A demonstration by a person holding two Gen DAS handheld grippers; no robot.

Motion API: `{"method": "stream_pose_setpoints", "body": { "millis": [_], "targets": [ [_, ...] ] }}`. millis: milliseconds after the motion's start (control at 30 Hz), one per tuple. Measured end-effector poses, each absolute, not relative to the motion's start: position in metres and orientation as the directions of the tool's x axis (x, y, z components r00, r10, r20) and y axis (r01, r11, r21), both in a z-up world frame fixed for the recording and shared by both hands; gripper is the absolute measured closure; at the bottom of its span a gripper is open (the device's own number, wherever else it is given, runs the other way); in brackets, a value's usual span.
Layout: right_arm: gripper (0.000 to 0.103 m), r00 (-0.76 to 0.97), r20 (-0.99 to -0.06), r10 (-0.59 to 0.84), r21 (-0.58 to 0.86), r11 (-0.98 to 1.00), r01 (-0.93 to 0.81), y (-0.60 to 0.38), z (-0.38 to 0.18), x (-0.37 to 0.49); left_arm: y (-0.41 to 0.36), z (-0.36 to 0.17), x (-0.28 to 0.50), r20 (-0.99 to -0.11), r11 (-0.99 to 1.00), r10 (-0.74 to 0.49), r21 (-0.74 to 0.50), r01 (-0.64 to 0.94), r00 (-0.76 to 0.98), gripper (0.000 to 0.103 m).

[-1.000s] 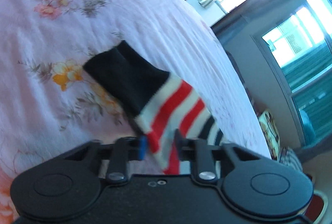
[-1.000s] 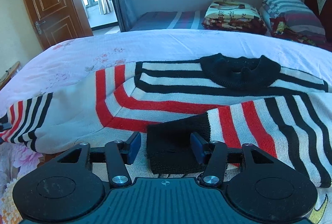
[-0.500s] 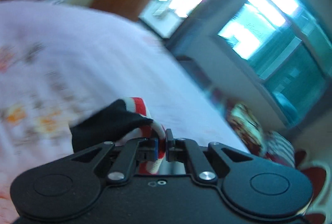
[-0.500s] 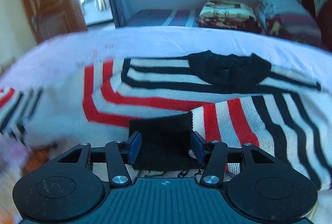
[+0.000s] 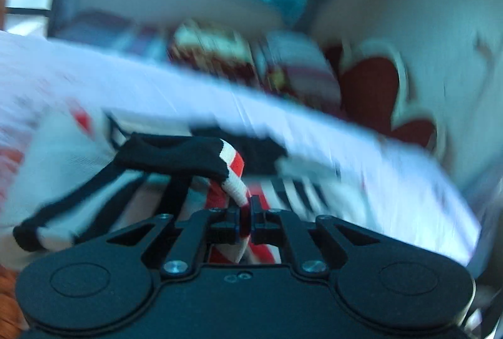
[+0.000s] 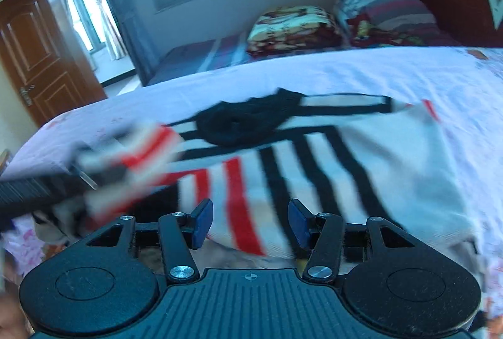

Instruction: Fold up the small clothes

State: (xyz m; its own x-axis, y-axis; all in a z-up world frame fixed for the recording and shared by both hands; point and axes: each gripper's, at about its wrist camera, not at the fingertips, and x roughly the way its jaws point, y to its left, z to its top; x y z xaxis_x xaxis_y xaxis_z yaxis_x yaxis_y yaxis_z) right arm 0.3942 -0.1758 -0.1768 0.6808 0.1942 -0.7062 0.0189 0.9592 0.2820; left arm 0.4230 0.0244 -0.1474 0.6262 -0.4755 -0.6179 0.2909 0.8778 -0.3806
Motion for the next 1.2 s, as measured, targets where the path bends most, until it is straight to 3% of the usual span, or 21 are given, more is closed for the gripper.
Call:
{"method": "stream_pose_setpoints", "body": {
  "millis": [33,133,200,267,367,567,667,800,900,933,967,1000,1033,1100,1200],
  "targets": [
    [0.050,0.680,-0.708,0.191,0.285,0.958,0.026,-0.182,-0.176,0.391,0.016,-0.154,0.423,-0.650,0.887,-0.462,-0.359,0.291,0.603,0.094],
    [0.050,0.684,-0.705,0.189,0.293,0.955,0.037,-0.197,-0.172,0.381,0.011,-0.159,0.412,-0.689,0.901,-0.434,-0.311,0.304,0.580,0.065],
    [0.050,0.679,-0.703,0.212,0.312,0.950,0.028,-0.199,-0.172,0.378,0.021,-0.148,0.405,-0.665,0.902,-0.432,-0.320,0.290,0.609,0.023],
    [0.050,0.673,-0.701,0.236,0.326,0.945,0.007,-0.198,-0.169,0.376,0.032,-0.134,0.393,-0.622,0.904,-0.426,-0.323,0.280,0.657,0.015],
    [0.050,0.660,-0.695,0.286,0.348,0.937,-0.039,-0.184,-0.168,0.375,0.050,-0.114,0.388,-0.598,0.915,-0.389,-0.336,0.221,0.701,0.015],
    [0.050,0.626,-0.697,0.350,0.330,0.931,-0.152,-0.133,-0.165,0.383,0.118,-0.135,0.403,-0.697,0.967,-0.099,-0.235,-0.095,0.711,0.024],
    [0.050,0.606,-0.718,0.342,0.282,0.939,-0.196,-0.107,-0.169,0.390,0.133,-0.152,0.403,-0.734,0.968,-0.073,-0.214,-0.128,0.675,0.030],
    [0.050,0.584,-0.745,0.323,0.239,0.946,-0.219,-0.083,-0.181,0.400,0.135,-0.167,0.399,-0.746,0.972,-0.056,-0.192,-0.134,0.663,0.030],
    [0.050,0.627,-0.745,0.228,0.139,0.972,-0.189,-0.074,-0.185,0.407,0.135,-0.175,0.402,-0.766,0.969,-0.092,-0.215,-0.119,0.637,0.044],
    [0.055,0.633,-0.742,0.221,0.144,0.975,-0.172,-0.076,-0.186,0.412,0.134,-0.175,0.400,-0.764,0.969,-0.097,-0.218,-0.115,0.638,0.044],
    [0.092,0.635,-0.740,0.222,0.156,0.975,-0.159,-0.078,-0.186,0.415,0.132,-0.175,0.398,-0.761,0.973,-0.091,-0.206,-0.107,0.642,0.044],
    [0.099,0.636,-0.737,0.230,0.184,0.973,-0.139,-0.085,-0.184,0.419,0.130,-0.175,0.399,-0.760,0.976,-0.086,-0.193,-0.098,0.644,0.043],
    [0.099,0.645,-0.725,0.240,0.221,0.969,-0.113,-0.094,-0.180,0.421,0.129,-0.176,0.399,-0.761,0.978,-0.084,-0.187,-0.093,0.644,0.041],
    [0.099,0.677,-0.697,0.237,0.266,0.962,-0.063,-0.114,-0.171,0.418,0.127,-0.178,0.401,-0.758,0.977,-0.098,-0.197,-0.084,0.645,0.028],
    [0.099,0.687,-0.695,0.211,0.296,0.955,0.006,-0.148,-0.167,0.411,0.120,-0.179,0.402,-0.755,0.978,-0.116,-0.199,-0.056,0.646,0.027]
  ]
}}
